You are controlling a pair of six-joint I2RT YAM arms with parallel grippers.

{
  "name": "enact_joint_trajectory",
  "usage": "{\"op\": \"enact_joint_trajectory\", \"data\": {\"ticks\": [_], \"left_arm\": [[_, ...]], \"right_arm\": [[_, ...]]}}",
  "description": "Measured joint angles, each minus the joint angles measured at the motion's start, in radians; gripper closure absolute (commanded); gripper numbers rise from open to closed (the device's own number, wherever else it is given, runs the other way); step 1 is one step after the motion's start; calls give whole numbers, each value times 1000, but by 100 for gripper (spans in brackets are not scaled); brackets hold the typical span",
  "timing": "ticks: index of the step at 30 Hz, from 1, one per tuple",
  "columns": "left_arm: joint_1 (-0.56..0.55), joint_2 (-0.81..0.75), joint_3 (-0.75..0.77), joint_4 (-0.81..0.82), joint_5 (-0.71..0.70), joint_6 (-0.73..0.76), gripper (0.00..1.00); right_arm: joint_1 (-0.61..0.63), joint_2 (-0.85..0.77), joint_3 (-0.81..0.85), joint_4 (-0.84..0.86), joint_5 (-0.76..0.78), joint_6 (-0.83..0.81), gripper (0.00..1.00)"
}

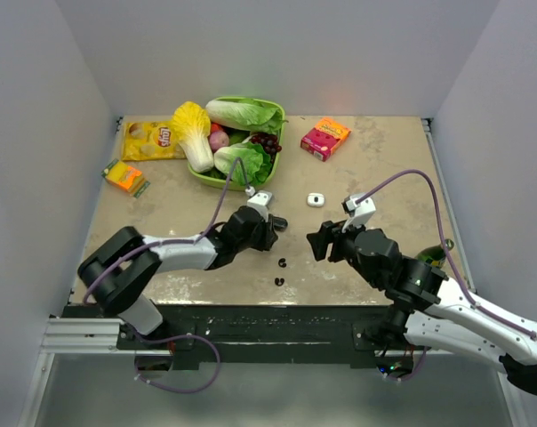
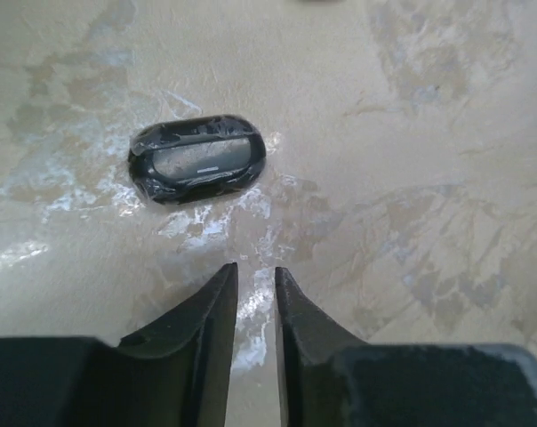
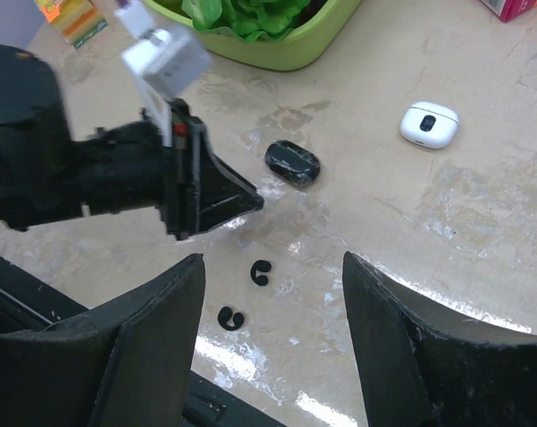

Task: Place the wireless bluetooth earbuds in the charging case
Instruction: Pick up the charging case at the center of the board.

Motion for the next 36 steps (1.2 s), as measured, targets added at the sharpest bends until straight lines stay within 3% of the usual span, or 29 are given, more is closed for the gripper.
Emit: {"op": "enact_joint_trajectory", "data": {"ticks": [1,2,4,5,8,13,26,36], "left_arm": [[-5,-41,-14,-16,-13,0,63],[-11,-90,-29,-23,-31,-8,38],[-15,-183,-58,-17,-76,-39,6],[-14,-222,-71,-12,-108,-66,0],[16,-273,-93,-11,-154,-167,0],[62,-194,-55,-78,-143,-183,0],[-19,41,290,-340,-210,-127,0],[-43,187,379,-511,-289,-123,0]], "right_arm": [[0,-2,0,0,2,0,34],[0,-3,0,0,6,0,34],[0,-3,0,2,10,0,34],[0,-2,0,1,16,0,34],[0,-2,0,2,23,0,34],[0,-2,0,1,23,0,34],[0,-1,1,0,22,0,34],[0,11,3,1,16,1,34]]}}
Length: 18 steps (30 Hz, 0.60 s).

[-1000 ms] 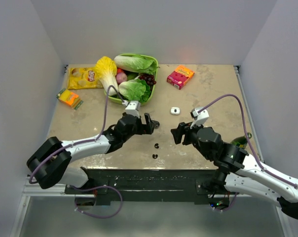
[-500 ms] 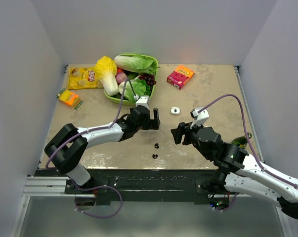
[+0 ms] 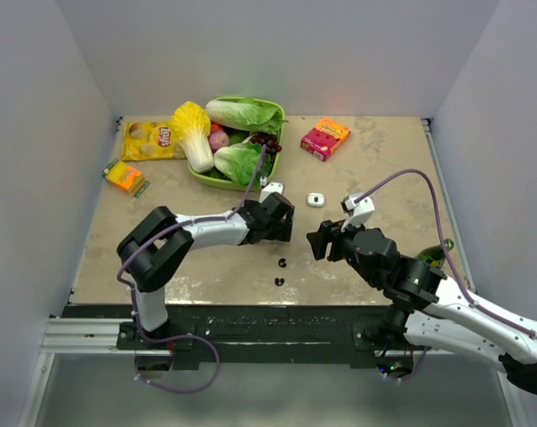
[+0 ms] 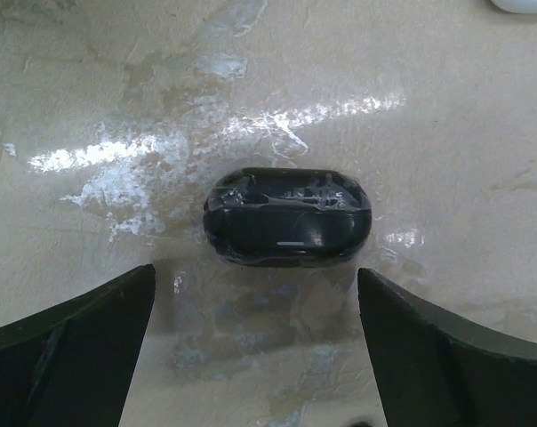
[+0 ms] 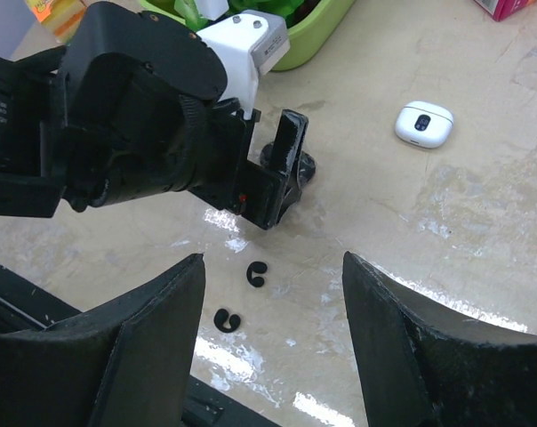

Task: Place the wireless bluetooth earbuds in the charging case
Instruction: Pick up the charging case at the center of the board.

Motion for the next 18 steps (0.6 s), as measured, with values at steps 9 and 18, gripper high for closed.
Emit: {"op": "enact_joint_trajectory", "data": {"ticks": [9,18], "left_arm": [[-2,67,86,-64,-38,-19,0],[-12,97,119,-73,-64,-44,4]], "right_arm": [[0,0,0,0,0,0,33],[0,0,0,0,0,0,33]]}}
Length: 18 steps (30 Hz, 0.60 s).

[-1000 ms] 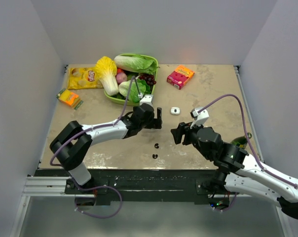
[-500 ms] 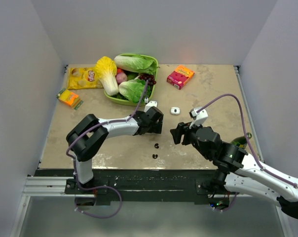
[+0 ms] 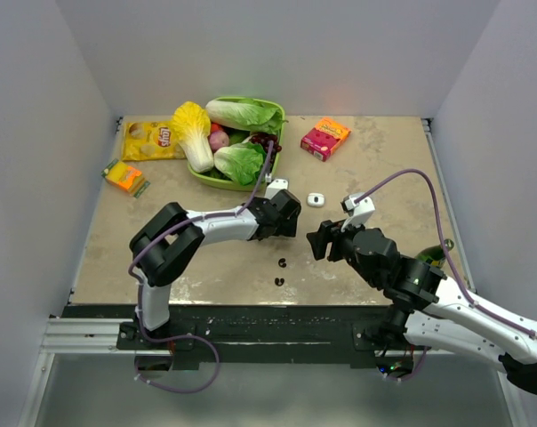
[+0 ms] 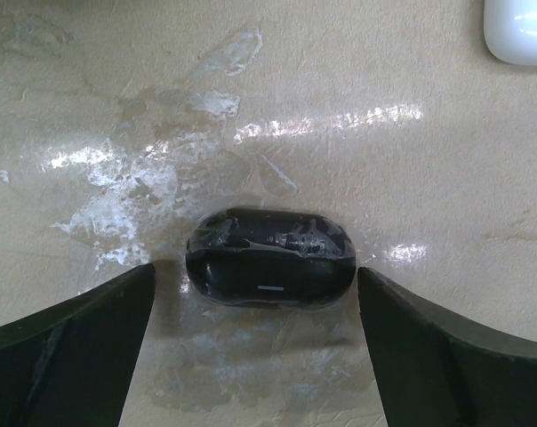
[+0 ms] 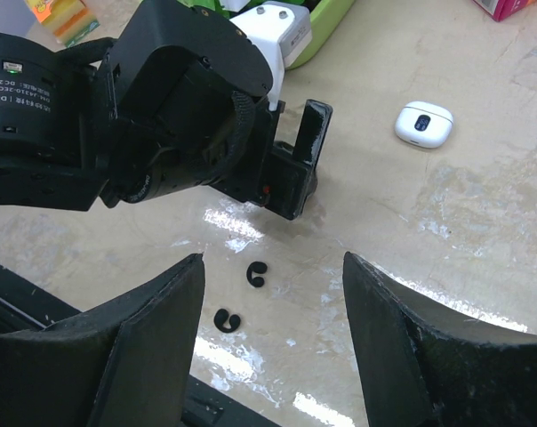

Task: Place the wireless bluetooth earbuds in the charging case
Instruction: Pick up the charging case at the center of the board.

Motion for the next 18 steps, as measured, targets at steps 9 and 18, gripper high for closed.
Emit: {"op": "enact_joint_trajectory", "data": {"ticks": [9,18], "left_arm": [[-2,19,17,8,-18,-10,11],[-24,40,33,4,-70,-15,10]], "right_arm": [[0,-1,0,0,0,0,33],[0,-2,0,0,0,0,33]]}}
